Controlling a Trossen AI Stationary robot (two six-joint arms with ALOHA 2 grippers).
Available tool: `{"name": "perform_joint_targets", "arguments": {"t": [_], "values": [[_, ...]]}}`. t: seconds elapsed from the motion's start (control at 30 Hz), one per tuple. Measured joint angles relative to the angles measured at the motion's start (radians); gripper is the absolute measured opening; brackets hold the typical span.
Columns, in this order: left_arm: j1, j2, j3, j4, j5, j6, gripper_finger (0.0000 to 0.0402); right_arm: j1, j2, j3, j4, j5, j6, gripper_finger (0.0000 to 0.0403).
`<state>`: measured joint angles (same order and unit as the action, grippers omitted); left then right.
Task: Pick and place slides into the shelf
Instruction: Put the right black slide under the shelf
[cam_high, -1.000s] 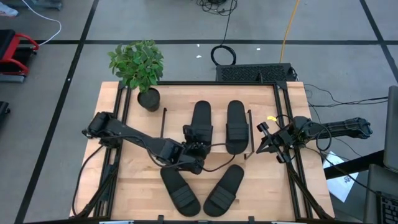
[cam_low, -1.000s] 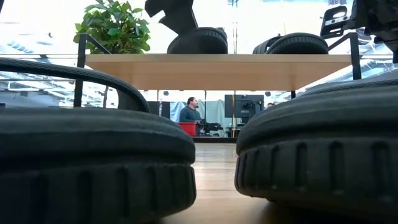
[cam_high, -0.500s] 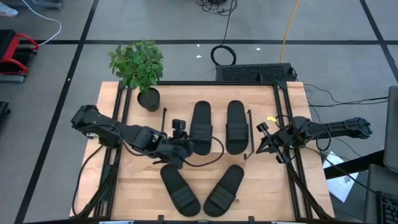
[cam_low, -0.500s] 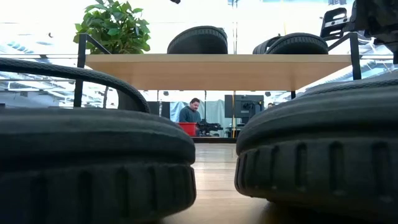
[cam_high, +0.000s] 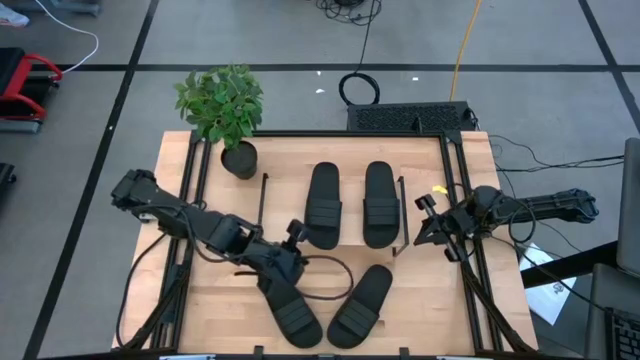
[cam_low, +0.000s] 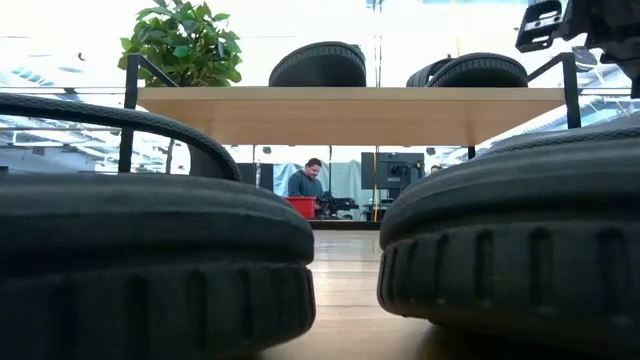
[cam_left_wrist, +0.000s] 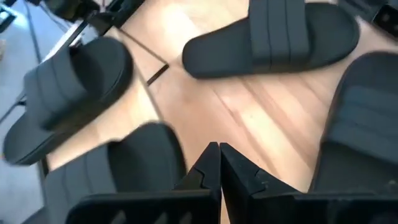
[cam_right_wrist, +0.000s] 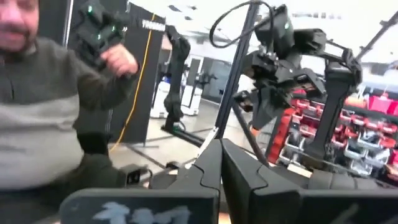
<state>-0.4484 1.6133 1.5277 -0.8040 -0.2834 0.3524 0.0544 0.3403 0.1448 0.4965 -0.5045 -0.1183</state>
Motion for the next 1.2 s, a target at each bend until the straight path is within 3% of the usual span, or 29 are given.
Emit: {"name": "perform_joint_targets", "arguments": {"t": [0.23, 0.57, 0.87, 1.2], "values": [[0.025, -0.25, -0.259, 0.205, -0.131, -0.027, 0.0, 0.0, 0.001, 0.0, -0.047, 0.085, -0.007, 0.0], [0.01, -0.692, -0.769, 0.768, -0.015, -0.168, 0.0, 0.0, 0.001, 0.0, -0.087, 0.085, -0.03, 0.0], [-0.015, -0.85, -1.164, 1.105, -0.085, -0.147, 0.0, 0.0, 0.0, 0.0, -0.076, 0.084, -0.049, 0.0], [0.035, -0.944, -1.423, 1.381, -0.104, -0.15, 0.0001, 0.0, 0.001, 0.0, -0.082, 0.086, -0.088, 0.0]]}}
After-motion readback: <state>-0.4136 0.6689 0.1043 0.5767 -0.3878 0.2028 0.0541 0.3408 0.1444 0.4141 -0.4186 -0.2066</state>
